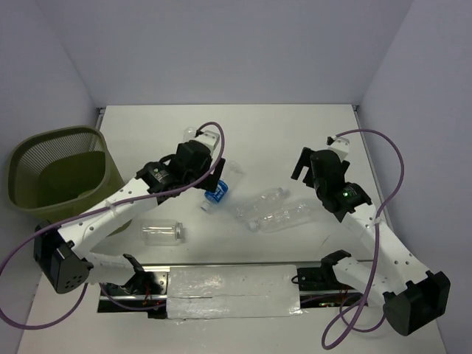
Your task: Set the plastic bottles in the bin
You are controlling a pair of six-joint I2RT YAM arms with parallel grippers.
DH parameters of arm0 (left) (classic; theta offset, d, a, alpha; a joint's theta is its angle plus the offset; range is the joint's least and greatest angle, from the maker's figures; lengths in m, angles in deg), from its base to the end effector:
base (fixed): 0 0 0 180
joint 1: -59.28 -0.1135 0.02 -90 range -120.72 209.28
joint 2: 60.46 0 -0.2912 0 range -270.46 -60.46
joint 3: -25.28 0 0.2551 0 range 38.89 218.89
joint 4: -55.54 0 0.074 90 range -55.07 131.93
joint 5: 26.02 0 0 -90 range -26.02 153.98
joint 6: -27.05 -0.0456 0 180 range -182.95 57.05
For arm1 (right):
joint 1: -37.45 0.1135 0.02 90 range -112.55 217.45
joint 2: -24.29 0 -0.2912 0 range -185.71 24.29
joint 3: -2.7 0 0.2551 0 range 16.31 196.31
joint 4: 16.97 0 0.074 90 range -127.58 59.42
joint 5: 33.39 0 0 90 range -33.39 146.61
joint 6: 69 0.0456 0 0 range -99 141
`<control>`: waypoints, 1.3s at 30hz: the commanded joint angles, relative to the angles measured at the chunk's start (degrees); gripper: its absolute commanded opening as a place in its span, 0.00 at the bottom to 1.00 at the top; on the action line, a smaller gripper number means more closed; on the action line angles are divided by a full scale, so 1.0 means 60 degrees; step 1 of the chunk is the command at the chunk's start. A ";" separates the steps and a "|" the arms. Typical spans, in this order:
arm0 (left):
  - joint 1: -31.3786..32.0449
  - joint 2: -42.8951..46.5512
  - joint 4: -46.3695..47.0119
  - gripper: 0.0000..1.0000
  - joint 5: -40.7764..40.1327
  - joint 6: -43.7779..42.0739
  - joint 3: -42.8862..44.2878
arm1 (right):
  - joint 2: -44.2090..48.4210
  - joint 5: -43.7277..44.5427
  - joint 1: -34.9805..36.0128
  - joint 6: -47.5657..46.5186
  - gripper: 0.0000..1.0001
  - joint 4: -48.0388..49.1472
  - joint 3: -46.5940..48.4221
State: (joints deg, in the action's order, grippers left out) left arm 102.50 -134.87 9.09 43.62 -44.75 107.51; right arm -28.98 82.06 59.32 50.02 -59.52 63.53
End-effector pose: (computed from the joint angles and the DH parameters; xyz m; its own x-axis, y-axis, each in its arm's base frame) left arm 0.2190 -0.1841 0.3558 -0.5708 0.1346 -0.8100 0.2797 0.9594 -0.0377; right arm 0.1865 0.0537 0.3144 -0.4700 0.2833 -0.8359 0.2497 0.9511 0.1820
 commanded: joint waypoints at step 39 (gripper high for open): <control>-0.2545 -0.8016 -0.3038 0.99 -0.2993 0.2665 0.7532 | 0.0647 -0.0228 -0.0041 0.0598 1.00 -0.0507 -0.0136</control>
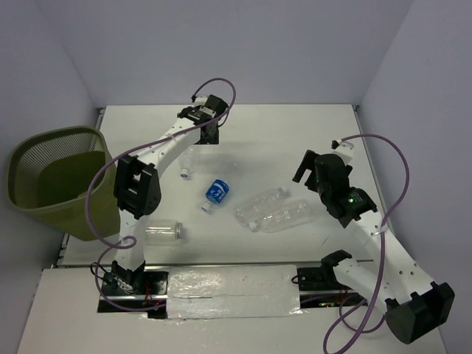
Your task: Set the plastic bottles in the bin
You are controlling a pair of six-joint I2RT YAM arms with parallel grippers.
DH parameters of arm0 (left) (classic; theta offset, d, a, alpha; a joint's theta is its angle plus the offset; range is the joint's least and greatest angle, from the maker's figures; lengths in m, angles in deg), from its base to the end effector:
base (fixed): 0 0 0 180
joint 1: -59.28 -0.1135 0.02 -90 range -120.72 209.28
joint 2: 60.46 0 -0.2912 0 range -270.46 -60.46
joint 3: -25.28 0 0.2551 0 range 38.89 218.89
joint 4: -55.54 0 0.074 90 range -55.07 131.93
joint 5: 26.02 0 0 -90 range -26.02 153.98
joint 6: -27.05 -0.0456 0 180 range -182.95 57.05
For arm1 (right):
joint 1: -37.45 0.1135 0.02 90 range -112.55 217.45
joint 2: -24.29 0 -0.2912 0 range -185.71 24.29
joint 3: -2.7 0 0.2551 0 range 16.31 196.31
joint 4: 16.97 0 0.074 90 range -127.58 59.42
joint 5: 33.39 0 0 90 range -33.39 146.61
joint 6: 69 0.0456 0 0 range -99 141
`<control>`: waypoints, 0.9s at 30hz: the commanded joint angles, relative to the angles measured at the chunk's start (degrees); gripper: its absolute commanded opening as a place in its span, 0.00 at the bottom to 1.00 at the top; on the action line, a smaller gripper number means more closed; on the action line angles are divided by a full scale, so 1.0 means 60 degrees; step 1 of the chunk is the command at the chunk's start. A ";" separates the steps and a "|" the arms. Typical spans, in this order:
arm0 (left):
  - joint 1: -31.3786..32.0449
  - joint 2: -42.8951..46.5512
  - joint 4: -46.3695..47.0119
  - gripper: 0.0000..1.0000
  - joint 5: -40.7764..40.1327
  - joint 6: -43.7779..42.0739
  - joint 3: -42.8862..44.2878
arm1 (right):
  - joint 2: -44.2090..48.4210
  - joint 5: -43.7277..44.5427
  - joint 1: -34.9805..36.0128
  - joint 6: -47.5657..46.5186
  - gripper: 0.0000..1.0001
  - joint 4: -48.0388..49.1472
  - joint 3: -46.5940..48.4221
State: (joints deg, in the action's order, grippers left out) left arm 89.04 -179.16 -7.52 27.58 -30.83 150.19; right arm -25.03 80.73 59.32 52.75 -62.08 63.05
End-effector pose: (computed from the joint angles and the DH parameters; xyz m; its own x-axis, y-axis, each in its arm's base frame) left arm 0.4249 -0.2118 0.3038 -0.6782 -0.1052 -0.7273 -0.2867 0.9492 0.1300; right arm 0.1706 0.0484 0.3184 -0.4558 0.3346 -0.8248 0.2516 0.9373 0.2411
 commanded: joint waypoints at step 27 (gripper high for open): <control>-0.1239 -0.1124 0.0699 0.66 0.1524 -0.0958 0.1308 | -0.0540 0.0023 -0.0026 0.0217 1.00 -0.0432 0.0633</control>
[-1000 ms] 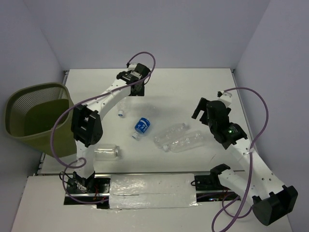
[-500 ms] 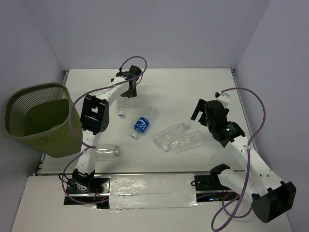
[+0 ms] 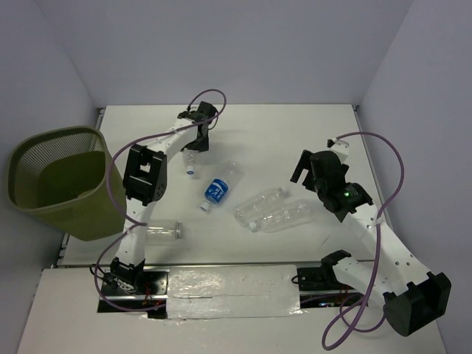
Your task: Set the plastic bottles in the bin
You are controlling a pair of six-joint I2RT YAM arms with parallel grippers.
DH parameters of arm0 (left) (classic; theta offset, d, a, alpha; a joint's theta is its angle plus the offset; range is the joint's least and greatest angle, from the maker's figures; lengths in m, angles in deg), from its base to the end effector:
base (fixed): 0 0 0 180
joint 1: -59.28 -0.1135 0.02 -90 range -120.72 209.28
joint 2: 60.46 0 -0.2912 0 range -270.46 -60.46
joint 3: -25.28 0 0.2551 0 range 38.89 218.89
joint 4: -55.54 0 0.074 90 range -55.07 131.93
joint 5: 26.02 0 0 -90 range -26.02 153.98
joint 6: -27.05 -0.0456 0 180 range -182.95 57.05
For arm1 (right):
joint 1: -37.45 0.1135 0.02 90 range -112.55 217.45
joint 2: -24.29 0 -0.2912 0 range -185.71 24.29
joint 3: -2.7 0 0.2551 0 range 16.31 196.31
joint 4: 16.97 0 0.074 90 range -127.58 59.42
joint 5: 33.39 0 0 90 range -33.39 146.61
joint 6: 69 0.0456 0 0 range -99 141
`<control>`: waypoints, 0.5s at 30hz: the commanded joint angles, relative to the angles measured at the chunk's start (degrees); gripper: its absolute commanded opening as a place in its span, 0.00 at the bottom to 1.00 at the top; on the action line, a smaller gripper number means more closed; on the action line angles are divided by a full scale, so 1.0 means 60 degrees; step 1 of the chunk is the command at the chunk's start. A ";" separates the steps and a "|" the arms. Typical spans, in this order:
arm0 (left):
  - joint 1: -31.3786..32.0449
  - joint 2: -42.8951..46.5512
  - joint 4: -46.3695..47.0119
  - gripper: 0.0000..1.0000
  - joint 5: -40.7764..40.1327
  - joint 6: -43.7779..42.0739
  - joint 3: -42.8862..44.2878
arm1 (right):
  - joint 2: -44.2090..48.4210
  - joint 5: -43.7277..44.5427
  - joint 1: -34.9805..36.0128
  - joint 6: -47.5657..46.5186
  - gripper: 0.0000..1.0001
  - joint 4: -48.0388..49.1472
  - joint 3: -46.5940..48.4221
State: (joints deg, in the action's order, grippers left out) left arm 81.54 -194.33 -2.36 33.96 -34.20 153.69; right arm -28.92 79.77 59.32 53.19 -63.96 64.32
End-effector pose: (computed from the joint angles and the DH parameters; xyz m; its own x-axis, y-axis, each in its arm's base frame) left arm 0.4960 -0.1784 0.1977 -0.7832 -0.1294 -0.6082 -0.2923 0.9399 0.1764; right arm 0.1817 0.0536 0.3117 -0.5202 0.3190 -0.7922 0.2599 0.9428 0.2089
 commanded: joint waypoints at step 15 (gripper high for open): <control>-0.0282 0.8742 -0.1301 0.63 -0.2377 -0.2288 0.0437 | 0.0095 -0.0475 0.0032 0.0393 1.00 0.0378 0.0128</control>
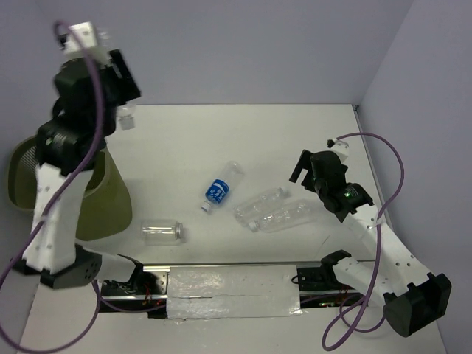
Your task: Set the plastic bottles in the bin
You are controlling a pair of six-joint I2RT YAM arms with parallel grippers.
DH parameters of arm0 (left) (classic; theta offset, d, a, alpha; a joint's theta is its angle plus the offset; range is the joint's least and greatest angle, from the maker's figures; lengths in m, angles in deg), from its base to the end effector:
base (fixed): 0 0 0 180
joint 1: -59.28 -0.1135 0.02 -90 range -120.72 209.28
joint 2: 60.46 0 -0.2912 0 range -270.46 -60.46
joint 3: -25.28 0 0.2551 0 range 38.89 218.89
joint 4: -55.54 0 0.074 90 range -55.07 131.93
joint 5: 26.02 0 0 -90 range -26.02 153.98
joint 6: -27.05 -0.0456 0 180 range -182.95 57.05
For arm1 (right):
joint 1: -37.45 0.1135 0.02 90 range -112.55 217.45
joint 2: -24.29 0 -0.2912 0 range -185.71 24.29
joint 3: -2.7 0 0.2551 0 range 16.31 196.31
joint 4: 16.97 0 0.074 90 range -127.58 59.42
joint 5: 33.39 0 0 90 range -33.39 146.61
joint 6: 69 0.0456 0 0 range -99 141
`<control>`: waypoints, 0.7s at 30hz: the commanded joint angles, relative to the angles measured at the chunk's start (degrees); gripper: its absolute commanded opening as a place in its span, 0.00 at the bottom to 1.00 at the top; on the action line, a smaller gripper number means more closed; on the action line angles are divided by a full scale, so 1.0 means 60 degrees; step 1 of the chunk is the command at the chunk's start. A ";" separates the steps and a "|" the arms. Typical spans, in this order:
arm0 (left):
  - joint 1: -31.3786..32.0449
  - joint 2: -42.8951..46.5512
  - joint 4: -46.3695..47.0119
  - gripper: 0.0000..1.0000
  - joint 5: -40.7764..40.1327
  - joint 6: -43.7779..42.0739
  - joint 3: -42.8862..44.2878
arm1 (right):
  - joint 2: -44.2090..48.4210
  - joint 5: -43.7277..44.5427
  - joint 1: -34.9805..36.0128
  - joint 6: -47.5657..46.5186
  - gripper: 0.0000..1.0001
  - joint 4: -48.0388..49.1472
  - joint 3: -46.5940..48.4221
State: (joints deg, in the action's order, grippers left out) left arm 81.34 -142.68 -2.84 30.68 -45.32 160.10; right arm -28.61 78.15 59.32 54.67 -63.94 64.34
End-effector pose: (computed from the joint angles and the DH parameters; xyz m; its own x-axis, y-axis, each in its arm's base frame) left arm 0.2384 -0.0696 0.5934 -0.0307 -0.2607 -0.9649 -0.2116 0.9452 -0.2486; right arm 0.1806 0.0545 0.3125 -0.5217 0.3463 -0.7797 0.2528 0.9356 0.2464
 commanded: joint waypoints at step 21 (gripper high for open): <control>-0.5625 0.2599 -0.0521 0.73 -0.1320 0.2335 -0.5039 | -0.0074 -0.0470 0.0032 -0.0031 1.00 0.0244 0.0198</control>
State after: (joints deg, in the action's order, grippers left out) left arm 48.49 -128.45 -9.59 21.31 -33.47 130.46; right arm -29.18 75.31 59.32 54.61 -63.57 64.34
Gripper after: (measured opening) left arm 0.730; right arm 0.997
